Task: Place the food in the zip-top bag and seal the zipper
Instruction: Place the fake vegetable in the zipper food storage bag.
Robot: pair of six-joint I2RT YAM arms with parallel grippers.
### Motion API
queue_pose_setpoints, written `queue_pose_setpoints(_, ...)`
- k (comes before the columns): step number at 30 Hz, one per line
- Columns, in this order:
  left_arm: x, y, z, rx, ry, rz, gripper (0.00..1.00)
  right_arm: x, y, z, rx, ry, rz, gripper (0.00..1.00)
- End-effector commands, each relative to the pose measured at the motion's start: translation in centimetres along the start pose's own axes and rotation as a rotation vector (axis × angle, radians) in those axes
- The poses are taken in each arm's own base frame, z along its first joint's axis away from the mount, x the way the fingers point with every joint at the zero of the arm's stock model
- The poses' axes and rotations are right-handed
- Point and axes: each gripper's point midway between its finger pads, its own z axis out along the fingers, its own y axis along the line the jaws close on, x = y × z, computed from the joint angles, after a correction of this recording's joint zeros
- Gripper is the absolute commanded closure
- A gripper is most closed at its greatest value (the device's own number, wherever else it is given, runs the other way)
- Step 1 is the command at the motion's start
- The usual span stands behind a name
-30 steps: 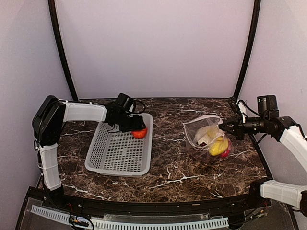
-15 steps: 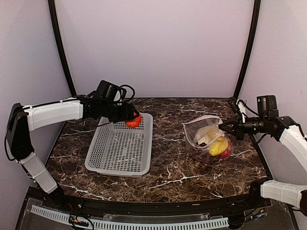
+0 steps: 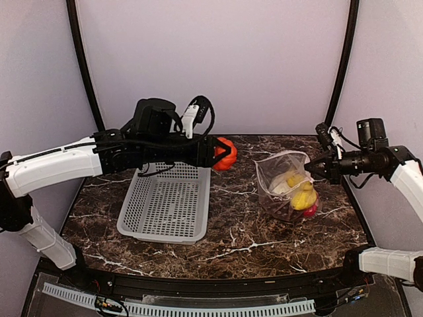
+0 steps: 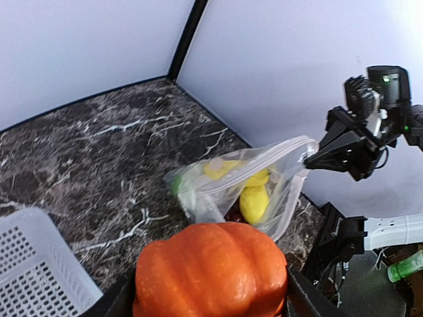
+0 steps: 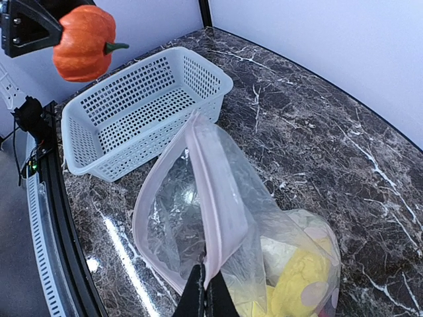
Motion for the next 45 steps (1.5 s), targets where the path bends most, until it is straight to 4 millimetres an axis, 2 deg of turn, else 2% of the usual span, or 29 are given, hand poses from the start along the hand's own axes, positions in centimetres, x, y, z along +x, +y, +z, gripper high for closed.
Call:
queue_pose_setpoints(1, -4.0, -4.3, -0.9, 0.081, -0.163, 0.102, 0.48, -1.7, 1.0, -1.1, -0.030, -0.003, 0.000, 1.00)
queue_pose_setpoints(4, -3.9, -6.3, -0.1, 0.128, -0.207, 0.118, 0.49, -2.7, 1.9, -1.4, -0.062, -0.010, 0.002, 1.00)
queue_pose_setpoints(9, -4.2, -11.4, 0.7, 0.218, -0.289, 0.220, 0.49, -4.2, 3.1, -1.8, -0.086, -0.004, -0.015, 1.00)
queue_pose_setpoints(15, -3.8, -14.7, 2.4, 0.245, -0.291, 0.312, 0.49, -5.1, 4.6, -2.0, -0.132, 0.017, -0.033, 1.00)
queue_pose_setpoints(21, -2.4, -14.7, 5.1, 0.203, -0.248, 0.330, 0.50, -5.6, 5.8, -2.1, -0.177, 0.028, -0.048, 0.99)
queue_pose_setpoints(34, -0.2, -12.7, 9.8, 0.074, -0.169, 0.398, 0.50, -6.6, 7.7, -2.8, -0.256, 0.029, -0.060, 0.99)
queue_pose_setpoints(38, 0.6, -12.6, 11.1, 0.065, -0.137, 0.411, 0.44, -6.5, 7.7, -2.8, -0.257, 0.035, -0.059, 0.99)
queue_pose_setpoints(40, 0.7, -12.4, 11.5, 0.054, -0.130, 0.411, 0.38, -6.4, 7.7, -2.7, -0.256, 0.036, -0.058, 0.99)
queue_pose_setpoints(45, 0.3, -12.2, 11.4, 0.032, -0.135, 0.396, 0.16, -6.3, 7.4, -2.6, -0.242, 0.038, -0.056, 0.98)
